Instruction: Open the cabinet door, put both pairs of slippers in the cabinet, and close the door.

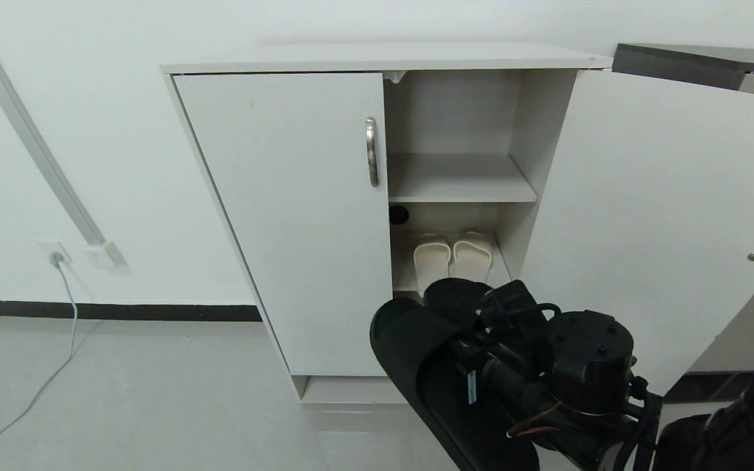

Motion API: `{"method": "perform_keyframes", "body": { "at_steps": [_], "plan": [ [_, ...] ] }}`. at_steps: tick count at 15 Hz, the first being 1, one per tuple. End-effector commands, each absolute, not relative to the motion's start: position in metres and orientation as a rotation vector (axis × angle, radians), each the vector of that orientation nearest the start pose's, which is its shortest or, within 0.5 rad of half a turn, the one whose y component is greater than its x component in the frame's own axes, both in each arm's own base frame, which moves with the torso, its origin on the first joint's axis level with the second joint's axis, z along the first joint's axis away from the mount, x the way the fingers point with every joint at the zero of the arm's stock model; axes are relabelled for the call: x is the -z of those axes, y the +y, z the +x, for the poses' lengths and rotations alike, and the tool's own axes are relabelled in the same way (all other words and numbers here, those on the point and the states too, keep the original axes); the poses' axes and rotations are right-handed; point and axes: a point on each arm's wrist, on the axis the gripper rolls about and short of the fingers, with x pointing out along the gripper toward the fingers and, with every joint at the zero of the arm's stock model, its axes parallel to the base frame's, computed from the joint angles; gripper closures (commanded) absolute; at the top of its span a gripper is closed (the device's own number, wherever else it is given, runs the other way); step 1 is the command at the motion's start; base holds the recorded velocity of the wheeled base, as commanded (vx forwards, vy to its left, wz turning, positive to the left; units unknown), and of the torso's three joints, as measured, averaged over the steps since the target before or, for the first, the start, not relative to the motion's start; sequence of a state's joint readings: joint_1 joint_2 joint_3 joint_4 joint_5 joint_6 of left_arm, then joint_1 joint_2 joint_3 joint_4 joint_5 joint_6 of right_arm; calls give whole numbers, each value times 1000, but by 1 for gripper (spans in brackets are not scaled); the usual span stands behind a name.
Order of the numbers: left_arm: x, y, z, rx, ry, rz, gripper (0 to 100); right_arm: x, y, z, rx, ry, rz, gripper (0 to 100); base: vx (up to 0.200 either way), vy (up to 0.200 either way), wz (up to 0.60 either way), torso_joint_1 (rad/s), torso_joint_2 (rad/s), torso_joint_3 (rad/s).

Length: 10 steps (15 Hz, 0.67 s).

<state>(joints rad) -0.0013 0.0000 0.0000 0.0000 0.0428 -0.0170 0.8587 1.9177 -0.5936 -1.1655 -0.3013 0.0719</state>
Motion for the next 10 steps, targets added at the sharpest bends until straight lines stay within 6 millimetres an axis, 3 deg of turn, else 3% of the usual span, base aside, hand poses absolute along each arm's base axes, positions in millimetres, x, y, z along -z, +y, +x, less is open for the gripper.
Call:
{"method": "perform_keyframes", "body": {
  "at_steps": [1,3,5,10],
  "plan": [
    [-75,1,-23,-41,0,-17,100,-107,239,215,-547,168,-31,100,0,0,0,0,0,0],
    [-75,1,-23,-41,0,-18,100,-111,245,223,-437,161,-49,100,0,0,0,0,0,0],
    [-75,1,-23,-41,0,-18,100,-134,257,238,-256,161,-50,100,0,0,0,0,0,0],
    [-75,1,-23,-40,0,-17,100,-225,262,231,-99,210,56,100,0,0,0,0,0,0]
  ]
}}
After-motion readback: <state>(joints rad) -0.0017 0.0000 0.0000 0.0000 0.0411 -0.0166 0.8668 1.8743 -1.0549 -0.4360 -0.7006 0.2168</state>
